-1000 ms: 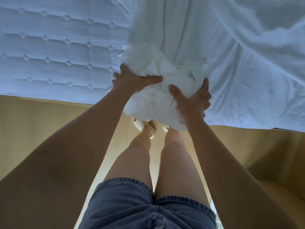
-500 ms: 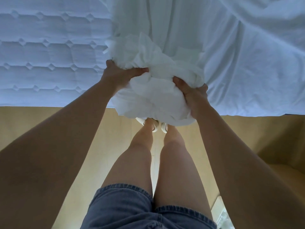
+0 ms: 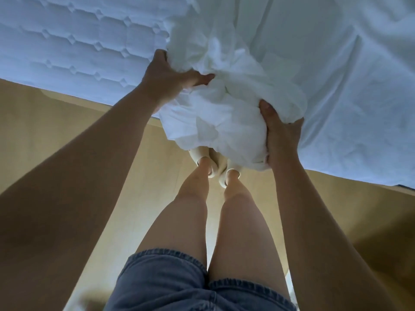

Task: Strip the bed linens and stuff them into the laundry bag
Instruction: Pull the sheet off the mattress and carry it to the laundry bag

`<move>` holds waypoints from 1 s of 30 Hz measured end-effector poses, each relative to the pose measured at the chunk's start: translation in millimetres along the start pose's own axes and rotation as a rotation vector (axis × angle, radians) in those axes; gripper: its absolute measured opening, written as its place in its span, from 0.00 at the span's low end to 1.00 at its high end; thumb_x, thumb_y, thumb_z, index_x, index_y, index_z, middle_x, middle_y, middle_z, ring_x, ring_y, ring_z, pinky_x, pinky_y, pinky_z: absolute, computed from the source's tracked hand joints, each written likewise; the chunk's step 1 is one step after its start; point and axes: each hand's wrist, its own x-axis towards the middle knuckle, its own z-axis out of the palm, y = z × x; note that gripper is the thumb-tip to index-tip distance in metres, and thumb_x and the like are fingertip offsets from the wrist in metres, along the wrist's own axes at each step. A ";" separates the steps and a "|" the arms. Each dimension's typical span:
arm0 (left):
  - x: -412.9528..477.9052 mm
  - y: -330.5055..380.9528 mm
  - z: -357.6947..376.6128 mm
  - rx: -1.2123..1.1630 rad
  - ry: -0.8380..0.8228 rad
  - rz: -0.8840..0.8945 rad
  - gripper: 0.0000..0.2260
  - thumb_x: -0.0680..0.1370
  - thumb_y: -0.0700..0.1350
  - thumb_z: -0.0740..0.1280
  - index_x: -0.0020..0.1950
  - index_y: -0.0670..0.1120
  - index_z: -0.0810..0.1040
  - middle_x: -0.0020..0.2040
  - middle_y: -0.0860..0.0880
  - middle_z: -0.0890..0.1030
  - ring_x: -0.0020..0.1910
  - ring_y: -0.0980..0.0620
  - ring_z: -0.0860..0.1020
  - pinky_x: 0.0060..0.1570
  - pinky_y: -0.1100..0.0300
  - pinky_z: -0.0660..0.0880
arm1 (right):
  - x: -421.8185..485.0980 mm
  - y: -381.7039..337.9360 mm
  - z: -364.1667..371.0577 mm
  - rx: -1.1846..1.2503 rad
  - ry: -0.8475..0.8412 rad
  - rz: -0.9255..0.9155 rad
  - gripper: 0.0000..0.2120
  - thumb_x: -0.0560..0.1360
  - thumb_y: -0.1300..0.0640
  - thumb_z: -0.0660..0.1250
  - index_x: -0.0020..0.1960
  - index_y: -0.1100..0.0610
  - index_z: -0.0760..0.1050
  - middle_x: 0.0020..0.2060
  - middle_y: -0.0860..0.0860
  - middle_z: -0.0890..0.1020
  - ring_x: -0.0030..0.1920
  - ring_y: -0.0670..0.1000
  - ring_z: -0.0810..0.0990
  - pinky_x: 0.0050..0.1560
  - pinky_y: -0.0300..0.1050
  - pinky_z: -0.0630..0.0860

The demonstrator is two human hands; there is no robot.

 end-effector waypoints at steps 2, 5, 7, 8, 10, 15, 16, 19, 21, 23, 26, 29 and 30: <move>-21.8 3.2 -5.4 -0.029 0.032 0.005 0.32 0.62 0.53 0.81 0.59 0.48 0.68 0.50 0.57 0.77 0.46 0.63 0.78 0.38 0.72 0.73 | -12.2 -8.1 -8.8 0.012 -0.059 -0.038 0.49 0.53 0.39 0.78 0.68 0.53 0.62 0.56 0.43 0.74 0.55 0.43 0.75 0.48 0.30 0.72; -53.2 0.4 -18.1 -0.124 0.078 -0.010 0.33 0.62 0.56 0.80 0.60 0.49 0.68 0.50 0.57 0.77 0.46 0.63 0.76 0.36 0.72 0.71 | -35.4 -28.2 -18.8 -0.047 -0.106 -0.094 0.44 0.59 0.44 0.80 0.68 0.53 0.64 0.59 0.45 0.75 0.57 0.44 0.76 0.55 0.36 0.73; -73.8 -1.7 -32.3 -0.190 0.115 -0.009 0.34 0.62 0.57 0.79 0.61 0.49 0.68 0.51 0.57 0.77 0.45 0.63 0.76 0.34 0.72 0.71 | -52.5 -47.5 -20.1 -0.100 -0.132 -0.143 0.38 0.63 0.47 0.78 0.67 0.51 0.64 0.57 0.44 0.75 0.56 0.45 0.76 0.52 0.35 0.72; -84.3 -3.5 -41.8 -0.230 0.139 -0.001 0.33 0.63 0.56 0.79 0.62 0.48 0.68 0.50 0.57 0.76 0.45 0.63 0.76 0.33 0.72 0.72 | -61.4 -56.6 -18.8 -0.118 -0.145 -0.167 0.35 0.65 0.48 0.78 0.66 0.50 0.64 0.56 0.43 0.75 0.55 0.45 0.75 0.50 0.34 0.71; -104.7 -7.0 -66.1 -0.317 0.185 0.004 0.36 0.63 0.56 0.79 0.64 0.46 0.68 0.51 0.56 0.76 0.46 0.61 0.76 0.33 0.72 0.73 | -83.2 -75.1 -7.1 -0.149 -0.197 -0.206 0.35 0.63 0.44 0.77 0.65 0.50 0.66 0.56 0.44 0.76 0.55 0.46 0.76 0.51 0.36 0.73; -161.6 -26.7 -160.5 -0.497 0.289 -0.001 0.39 0.54 0.66 0.77 0.58 0.46 0.77 0.45 0.52 0.79 0.37 0.57 0.76 0.31 0.67 0.69 | -144.1 -110.3 68.7 -0.243 -0.340 -0.139 0.56 0.47 0.17 0.62 0.68 0.47 0.68 0.63 0.50 0.77 0.60 0.54 0.77 0.61 0.58 0.74; -172.5 -37.3 -180.6 -0.558 0.314 0.005 0.33 0.57 0.64 0.77 0.55 0.48 0.78 0.45 0.51 0.81 0.37 0.56 0.77 0.32 0.67 0.71 | -159.6 -115.1 90.5 -0.288 -0.365 -0.156 0.57 0.46 0.16 0.59 0.69 0.45 0.67 0.63 0.49 0.76 0.60 0.55 0.76 0.61 0.58 0.73; -207.5 -78.4 -238.7 -0.742 0.424 0.092 0.18 0.65 0.56 0.76 0.50 0.51 0.81 0.44 0.54 0.85 0.41 0.57 0.83 0.39 0.63 0.78 | -224.6 -126.0 163.3 -0.431 -0.427 -0.313 0.52 0.54 0.18 0.54 0.69 0.48 0.68 0.64 0.50 0.75 0.60 0.54 0.75 0.62 0.54 0.71; -224.8 -112.3 -279.3 -0.834 0.526 0.121 0.14 0.67 0.53 0.76 0.50 0.52 0.82 0.46 0.54 0.85 0.46 0.55 0.84 0.45 0.58 0.79 | -269.9 -124.8 213.2 -0.527 -0.484 -0.395 0.47 0.60 0.22 0.52 0.69 0.52 0.67 0.64 0.51 0.73 0.61 0.54 0.74 0.62 0.52 0.70; -243.8 -143.6 -319.5 -0.923 0.625 0.112 0.07 0.71 0.49 0.74 0.47 0.53 0.81 0.42 0.57 0.85 0.43 0.58 0.83 0.41 0.61 0.79 | -307.3 -115.9 262.9 -0.610 -0.554 -0.440 0.45 0.64 0.24 0.52 0.70 0.53 0.66 0.64 0.52 0.72 0.61 0.55 0.73 0.62 0.54 0.70; -262.8 -194.1 -378.7 -0.964 0.738 0.056 0.08 0.67 0.54 0.74 0.44 0.56 0.83 0.44 0.55 0.85 0.44 0.55 0.84 0.47 0.55 0.80 | -357.1 -94.0 335.2 -0.700 -0.638 -0.492 0.43 0.68 0.24 0.51 0.71 0.53 0.64 0.65 0.52 0.71 0.62 0.57 0.73 0.63 0.56 0.70; -274.0 -234.9 -436.8 -0.959 0.808 -0.011 0.17 0.59 0.64 0.70 0.44 0.59 0.83 0.45 0.52 0.85 0.45 0.51 0.84 0.52 0.48 0.79 | -395.4 -73.2 397.2 -0.756 -0.691 -0.502 0.41 0.70 0.26 0.51 0.71 0.55 0.63 0.67 0.54 0.70 0.63 0.58 0.72 0.62 0.54 0.69; -275.8 -244.6 -454.4 -0.957 0.830 -0.032 0.19 0.58 0.65 0.69 0.45 0.58 0.83 0.44 0.52 0.85 0.44 0.51 0.84 0.51 0.48 0.79 | -407.4 -68.8 414.4 -0.774 -0.700 -0.504 0.40 0.72 0.27 0.51 0.72 0.55 0.62 0.67 0.55 0.70 0.64 0.58 0.71 0.61 0.52 0.69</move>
